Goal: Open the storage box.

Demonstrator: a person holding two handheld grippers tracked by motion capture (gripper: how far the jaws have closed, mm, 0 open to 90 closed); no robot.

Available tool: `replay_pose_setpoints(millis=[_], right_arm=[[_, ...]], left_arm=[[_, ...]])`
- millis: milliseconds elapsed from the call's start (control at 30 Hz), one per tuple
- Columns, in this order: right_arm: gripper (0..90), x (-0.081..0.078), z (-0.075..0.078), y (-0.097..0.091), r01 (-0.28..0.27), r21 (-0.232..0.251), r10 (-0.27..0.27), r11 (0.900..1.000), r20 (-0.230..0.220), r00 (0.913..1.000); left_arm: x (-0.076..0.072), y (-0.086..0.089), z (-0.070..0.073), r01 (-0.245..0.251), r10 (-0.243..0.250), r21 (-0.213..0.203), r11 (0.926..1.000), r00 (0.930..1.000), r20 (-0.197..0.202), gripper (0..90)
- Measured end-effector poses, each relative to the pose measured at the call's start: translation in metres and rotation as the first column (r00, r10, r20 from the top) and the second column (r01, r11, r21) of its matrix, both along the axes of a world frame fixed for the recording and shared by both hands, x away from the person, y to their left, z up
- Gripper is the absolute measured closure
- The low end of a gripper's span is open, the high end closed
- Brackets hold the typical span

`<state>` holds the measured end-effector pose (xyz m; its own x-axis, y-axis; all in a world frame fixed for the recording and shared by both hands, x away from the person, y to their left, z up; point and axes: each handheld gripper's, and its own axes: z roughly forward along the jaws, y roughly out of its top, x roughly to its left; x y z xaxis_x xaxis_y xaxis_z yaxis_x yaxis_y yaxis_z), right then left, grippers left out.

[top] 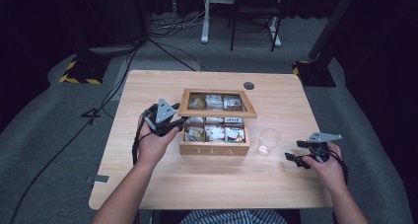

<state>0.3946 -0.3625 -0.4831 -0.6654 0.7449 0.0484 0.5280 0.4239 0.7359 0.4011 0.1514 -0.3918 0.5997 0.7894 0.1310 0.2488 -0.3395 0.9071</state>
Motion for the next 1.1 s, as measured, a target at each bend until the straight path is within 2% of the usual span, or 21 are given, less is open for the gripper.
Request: replay_pose_setpoints(millis=[267, 333, 367, 400, 433, 500, 600, 733, 833, 967, 1100], right_arm=[[20.2, -0.003, 0.018, 0.011, -0.005, -0.013, 0.005, 0.9999, 0.000, 1.0000], [24.0, -0.007, 0.030, 0.011, -0.008, -0.025, 0.008, 0.9997, -0.012, 0.9999], [24.0, -0.007, 0.030, 0.011, -0.008, -0.025, 0.008, 0.9997, -0.012, 0.9999], [25.0, -0.010, 0.039, 0.012, -0.010, -0.013, 0.010, 0.9999, -0.012, 0.9999], [25.5, -0.010, 0.043, 0.012, -0.011, -0.004, 0.011, 0.9999, -0.010, 0.9999], [25.6, -0.011, 0.050, 0.013, -0.015, 0.007, 0.015, 0.9999, -0.004, 0.9999], [25.6, -0.011, 0.056, 0.016, -0.016, 0.000, 0.016, 0.9999, 0.002, 0.9999], [26.5, -0.010, 0.066, 0.021, -0.024, -0.003, 0.024, 0.9997, 0.003, 0.9997], [28.6, -0.013, 0.073, 0.025, -0.034, -0.005, 0.034, 0.9994, 0.000, 0.9994], [28.5, -0.018, 0.080, 0.031, -0.035, -0.014, 0.035, 0.9993, -0.025, 0.9991], [28.8, -0.019, 0.088, 0.038, -0.036, -0.014, 0.035, 0.9993, -0.021, 0.9992]], left_arm=[[0.003, -0.001, 0.009, 0.000, 0.000, 0.033, 0.9995, 1.0000, 0.009, 54.9], [0.005, -0.001, 0.013, 0.002, -0.003, 0.037, 0.9993, 1.0000, 0.005, 55.2], [0.006, -0.001, 0.014, 0.004, -0.004, 0.039, 0.9992, 1.0000, 0.005, 55.2], [0.008, -0.002, 0.018, 0.007, -0.007, 0.057, 0.9984, 1.0000, 0.003, 55.3], [0.008, -0.002, 0.018, 0.007, -0.007, 0.057, 0.9984, 1.0000, 0.003, 55.6], [0.011, -0.003, 0.025, 0.012, -0.013, 0.092, 0.9957, 0.9999, 0.001, 56.0], [0.012, -0.003, 0.027, 0.011, -0.011, 0.095, 0.9954, 0.9999, -0.007, 56.1], [0.018, -0.001, 0.031, 0.030, -0.028, 0.072, 0.9969, 0.9990, -0.033, 55.5], [0.023, 0.001, 0.037, 0.052, -0.048, 0.087, 0.9949, 0.9977, -0.047, 55.1], [0.031, 0.001, 0.043, 0.062, -0.059, 0.089, 0.9941, 0.9975, -0.040, 55.0], [0.032, 0.002, 0.043, 0.072, -0.069, 0.077, 0.9944, 0.9969, -0.039, 54.7]])
